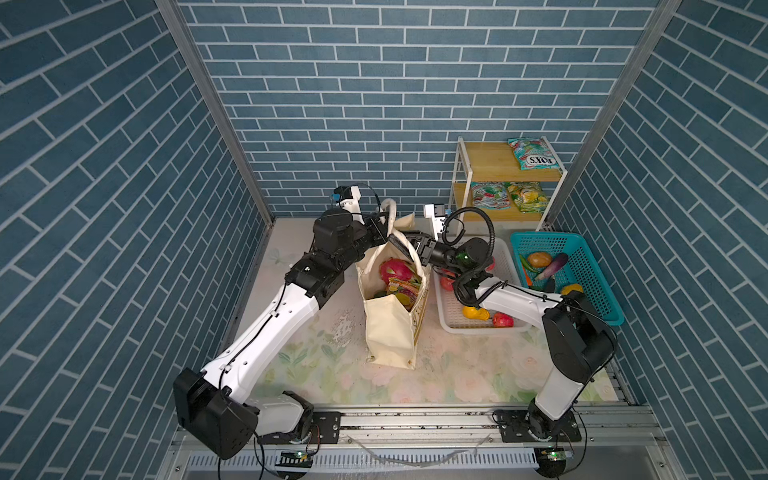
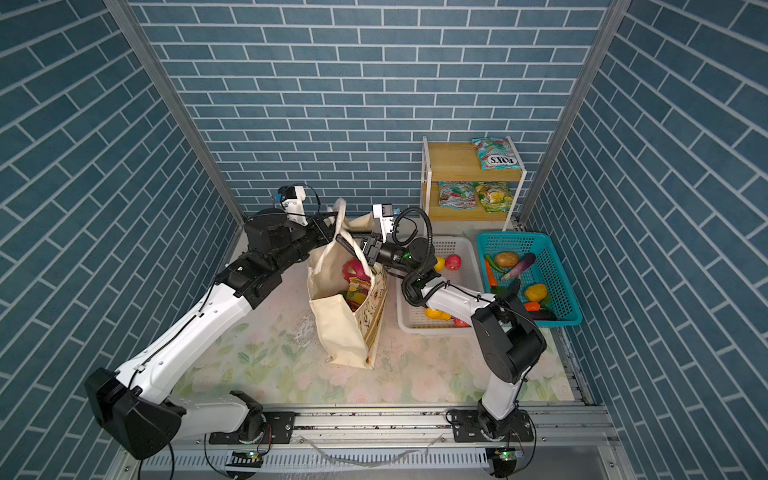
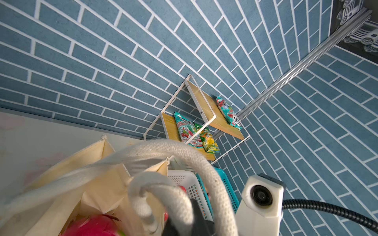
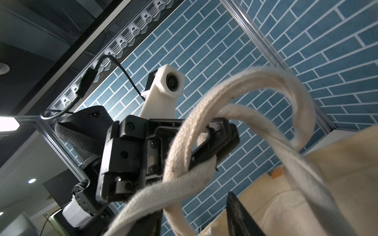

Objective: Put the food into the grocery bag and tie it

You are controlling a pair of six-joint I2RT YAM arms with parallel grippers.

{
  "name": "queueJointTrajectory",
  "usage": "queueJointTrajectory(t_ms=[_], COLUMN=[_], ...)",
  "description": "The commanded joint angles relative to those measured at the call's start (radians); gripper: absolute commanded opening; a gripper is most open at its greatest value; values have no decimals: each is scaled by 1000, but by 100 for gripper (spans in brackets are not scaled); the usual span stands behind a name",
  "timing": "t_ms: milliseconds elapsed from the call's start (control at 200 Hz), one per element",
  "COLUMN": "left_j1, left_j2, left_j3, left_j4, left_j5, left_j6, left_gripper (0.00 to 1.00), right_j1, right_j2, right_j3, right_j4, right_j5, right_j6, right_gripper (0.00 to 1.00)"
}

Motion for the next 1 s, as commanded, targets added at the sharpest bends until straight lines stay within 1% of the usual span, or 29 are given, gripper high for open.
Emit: queueJointTrajectory(t_ms=[0,205,345,480,565,725,895,995], left_j1=[16,16,17,17,17,21,28,31], left_j2=[62,70,73,69,61,58,56,56], left_j3=[-61,-81,-87,-81,-75,-23,32,68], left_j4=[-98,-78,-72,-76,-72,-89,-94,-112], left_j5=[-88,-77,-71,-69,-71,-64,-40,-30], left_j6=[24,14,11,19,25,52,65,73], left_gripper=[0,0,0,0,0,0,0,0], right_j1=[45,50,53,51,52,52,52,52], right_j2=[-49,-41,-37,-38,-48,-87,-155,-192], right_j3=[32,55,64,62,49,19,4,6], right_j4=[184,163,140,101,54,-90,-359,-532], right_j5=[-38,-31,-34,-43,-43,-50,-52,-32], right_j6=[-32,-31,-33,-45,-73,-170,-344,-457], right_gripper=[43,38,27,12,7,1,0,0])
